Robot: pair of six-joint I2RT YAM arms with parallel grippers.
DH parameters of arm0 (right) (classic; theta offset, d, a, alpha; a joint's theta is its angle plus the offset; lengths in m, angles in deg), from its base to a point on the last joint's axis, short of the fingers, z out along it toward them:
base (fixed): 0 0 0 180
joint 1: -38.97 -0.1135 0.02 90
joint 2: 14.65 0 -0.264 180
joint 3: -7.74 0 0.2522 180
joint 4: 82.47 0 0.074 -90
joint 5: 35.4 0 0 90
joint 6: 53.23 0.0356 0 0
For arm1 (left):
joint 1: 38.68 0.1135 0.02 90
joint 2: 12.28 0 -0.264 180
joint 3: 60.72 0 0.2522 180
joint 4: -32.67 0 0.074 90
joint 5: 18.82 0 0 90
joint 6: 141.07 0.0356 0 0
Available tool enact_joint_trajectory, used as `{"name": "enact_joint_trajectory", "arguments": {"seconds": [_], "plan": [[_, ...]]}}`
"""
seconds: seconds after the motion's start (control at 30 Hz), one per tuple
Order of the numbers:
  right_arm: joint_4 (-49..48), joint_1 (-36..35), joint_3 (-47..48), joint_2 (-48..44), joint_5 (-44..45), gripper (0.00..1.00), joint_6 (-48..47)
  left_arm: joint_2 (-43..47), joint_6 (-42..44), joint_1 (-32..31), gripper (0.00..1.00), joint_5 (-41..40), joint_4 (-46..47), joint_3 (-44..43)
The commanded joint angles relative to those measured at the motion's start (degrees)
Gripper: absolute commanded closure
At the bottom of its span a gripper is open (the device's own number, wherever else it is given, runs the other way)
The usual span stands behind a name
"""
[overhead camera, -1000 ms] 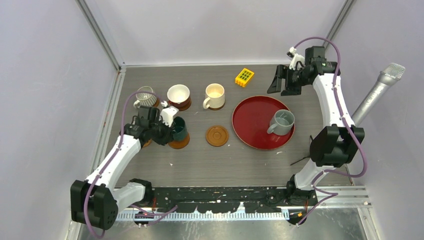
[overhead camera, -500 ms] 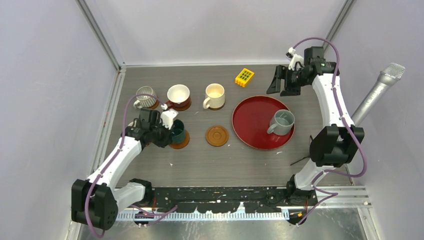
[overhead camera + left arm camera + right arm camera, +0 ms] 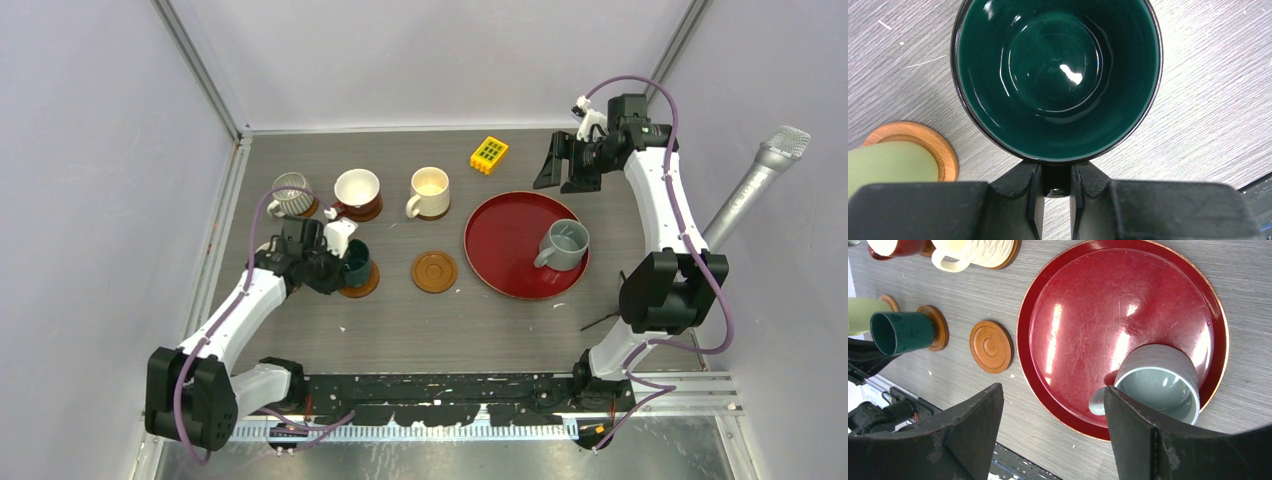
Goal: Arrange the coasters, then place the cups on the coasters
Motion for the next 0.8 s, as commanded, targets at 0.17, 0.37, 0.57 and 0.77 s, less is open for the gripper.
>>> {"name": "enact_joint_trajectory", "arguments": {"seconds": [0.17, 0.37, 0.57, 0.77], "plan": [[-1.4, -0.3, 0.0, -1.7, 0.1, 0.22, 0.6, -0.5, 0.3, 0.2, 0.91, 1.1, 3.3, -1.0], [-1.3, -0.3, -0.1, -1.8, 0.2, 0.23, 0.6, -0.6, 1.0, 0.2, 0.8, 1.6, 1.8, -1.3], [-1.3, -0.3, 0.0, -1.8, 0.1, 0.22, 0.6, -0.8, 2.0, 0.2, 0.67, 1.9, 0.8, -1.5], [-1.3, -0.3, 0.1, -1.7, 0.0, 0.22, 0.6, -0.8, 2.2, 0.2, 0.65, 2.2, 0.0, -1.6]]}}
